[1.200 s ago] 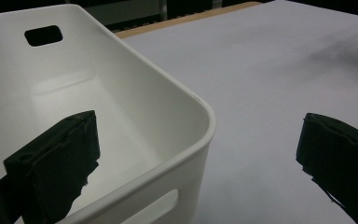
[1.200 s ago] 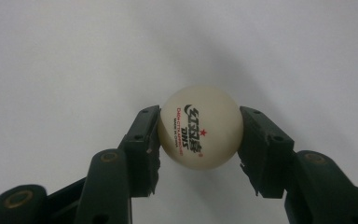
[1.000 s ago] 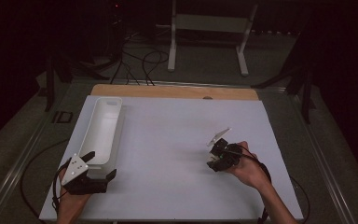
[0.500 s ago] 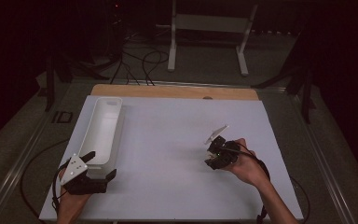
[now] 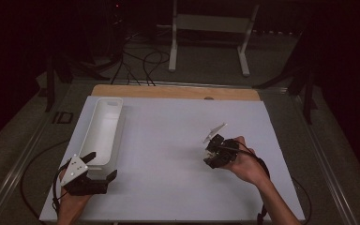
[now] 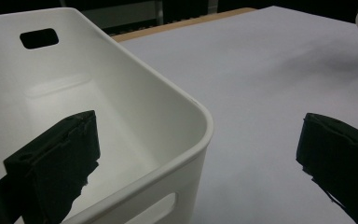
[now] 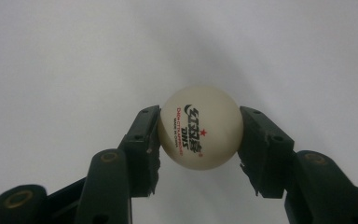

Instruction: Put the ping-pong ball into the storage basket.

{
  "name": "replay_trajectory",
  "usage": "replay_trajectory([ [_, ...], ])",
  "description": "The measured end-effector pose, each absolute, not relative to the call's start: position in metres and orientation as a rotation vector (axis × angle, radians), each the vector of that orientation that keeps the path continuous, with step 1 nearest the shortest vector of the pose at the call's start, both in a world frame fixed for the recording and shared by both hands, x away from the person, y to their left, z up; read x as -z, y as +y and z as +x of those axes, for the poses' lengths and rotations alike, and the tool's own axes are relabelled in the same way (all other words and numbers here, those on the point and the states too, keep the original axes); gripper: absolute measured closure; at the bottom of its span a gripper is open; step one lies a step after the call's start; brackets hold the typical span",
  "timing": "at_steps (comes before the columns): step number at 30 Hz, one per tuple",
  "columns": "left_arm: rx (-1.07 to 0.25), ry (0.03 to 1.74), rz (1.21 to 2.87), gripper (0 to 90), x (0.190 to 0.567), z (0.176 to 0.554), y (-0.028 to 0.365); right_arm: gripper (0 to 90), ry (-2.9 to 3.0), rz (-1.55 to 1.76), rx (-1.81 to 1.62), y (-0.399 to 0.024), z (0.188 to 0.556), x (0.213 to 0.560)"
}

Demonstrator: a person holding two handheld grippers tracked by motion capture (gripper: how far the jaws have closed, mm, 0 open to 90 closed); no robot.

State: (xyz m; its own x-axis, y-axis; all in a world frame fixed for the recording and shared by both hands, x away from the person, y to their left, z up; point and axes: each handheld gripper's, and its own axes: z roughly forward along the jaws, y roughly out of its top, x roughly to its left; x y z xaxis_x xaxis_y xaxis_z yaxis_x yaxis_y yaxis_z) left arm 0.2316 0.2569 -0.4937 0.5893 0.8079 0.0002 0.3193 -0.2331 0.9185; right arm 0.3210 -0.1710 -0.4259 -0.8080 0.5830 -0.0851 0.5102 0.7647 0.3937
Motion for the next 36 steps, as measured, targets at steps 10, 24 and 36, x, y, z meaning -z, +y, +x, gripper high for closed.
replay_trajectory([
  [10,-0.605,0.919,1.81,0.1,0.494,0.232,0.257,50.3,2.761,0.851,-0.525,-0.166,0.323,0.423],
  [24,-0.606,0.918,1.812,0.1,0.494,0.232,0.257,50.3,2.76,0.816,-0.531,-0.157,0.325,0.417],
  [36,-0.606,0.918,1.811,0.1,0.494,0.232,0.257,50.3,2.763,0.793,-0.533,-0.15,0.327,0.413],
])
